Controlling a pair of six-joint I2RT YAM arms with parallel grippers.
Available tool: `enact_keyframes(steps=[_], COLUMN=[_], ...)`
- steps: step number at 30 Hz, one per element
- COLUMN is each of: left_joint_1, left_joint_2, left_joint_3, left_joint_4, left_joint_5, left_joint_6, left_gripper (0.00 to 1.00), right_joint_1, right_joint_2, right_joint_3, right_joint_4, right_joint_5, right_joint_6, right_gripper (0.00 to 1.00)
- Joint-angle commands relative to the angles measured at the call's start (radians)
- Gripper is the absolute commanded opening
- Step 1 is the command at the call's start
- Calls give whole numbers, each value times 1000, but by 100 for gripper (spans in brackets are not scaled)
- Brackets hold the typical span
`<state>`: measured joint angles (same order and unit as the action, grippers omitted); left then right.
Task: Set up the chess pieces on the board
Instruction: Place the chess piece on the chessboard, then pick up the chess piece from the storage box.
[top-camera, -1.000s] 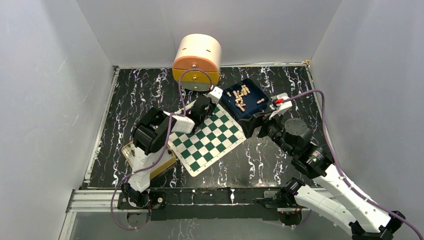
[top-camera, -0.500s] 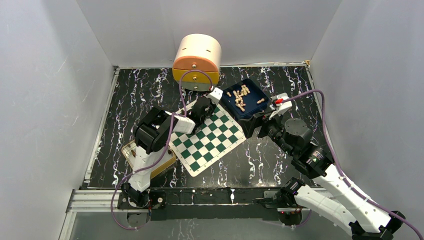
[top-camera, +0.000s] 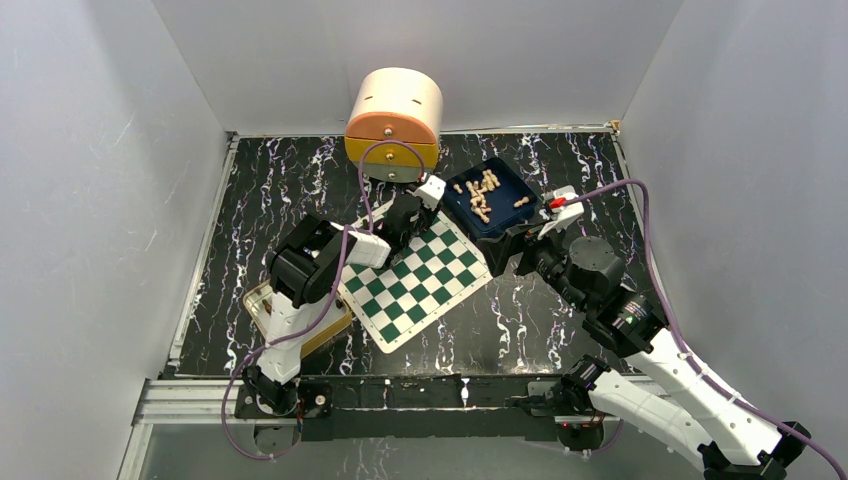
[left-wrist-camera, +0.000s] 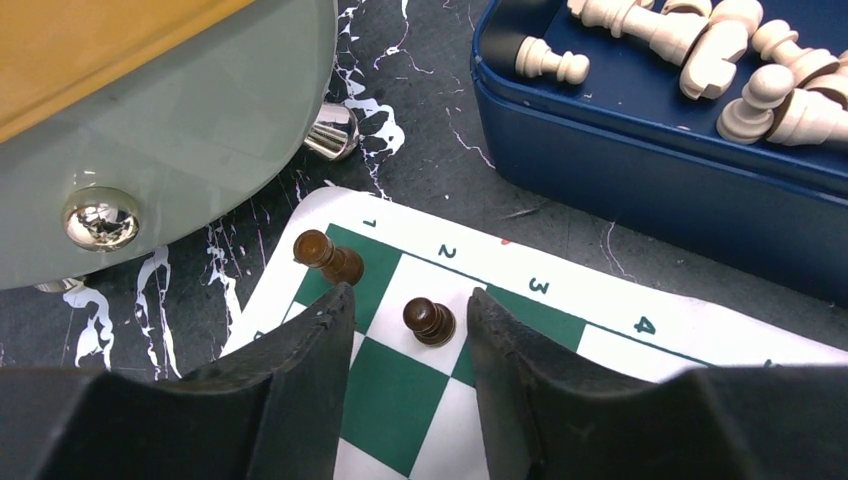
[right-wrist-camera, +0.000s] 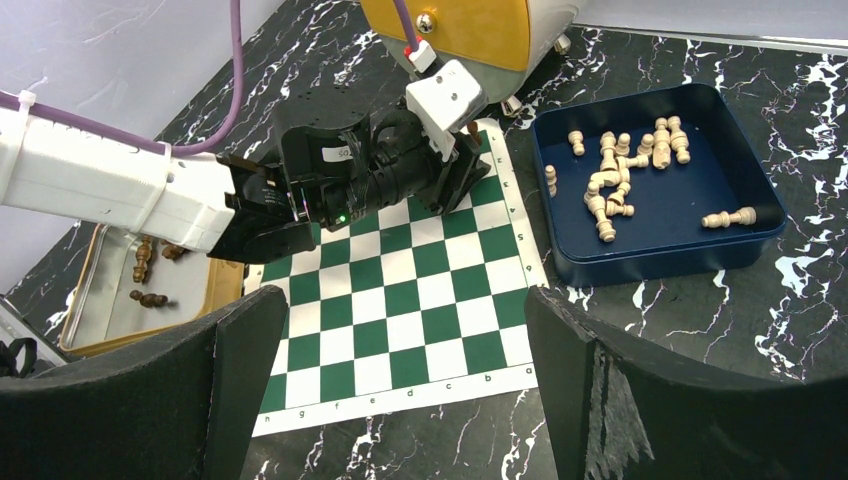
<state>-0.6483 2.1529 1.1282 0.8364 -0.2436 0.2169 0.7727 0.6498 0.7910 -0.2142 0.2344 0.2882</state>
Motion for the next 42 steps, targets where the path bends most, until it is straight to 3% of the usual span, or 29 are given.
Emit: enact_keyframes(steps=[1, 9, 15, 22, 31, 37, 42], left_joint_1=[2, 3, 3, 3, 19, 109, 171], left_joint_2=[-67, -169, -305, -504, -843, -1005, -1079], left_joint_3=[7, -25, -32, 23, 9, -48, -80], left_joint_4=[23, 7, -115, -558, -1162, -1399, -1579], left_joint_5=[-8, 9, -29, -123, -349, -259, -262], left_joint_6=[-3, -47, -107, -263, -619, -711, -850], left_gripper=[46, 50, 54, 56, 51, 42, 34], right_joint_1=[1, 0, -1, -1, 0, 0, 1], right_joint_2=[1, -4, 1, 20, 14, 19, 25], right_joint_3=[22, 13, 6, 9, -4, -28, -30], right_joint_4=[59, 62, 67, 57, 52, 82, 90], right_joint_5=[12, -2, -16, -23, -30, -76, -87], right_joint_6=[-8, 7, 14, 46, 82, 81, 86], right_gripper=[99, 99, 99, 99, 99, 99, 99])
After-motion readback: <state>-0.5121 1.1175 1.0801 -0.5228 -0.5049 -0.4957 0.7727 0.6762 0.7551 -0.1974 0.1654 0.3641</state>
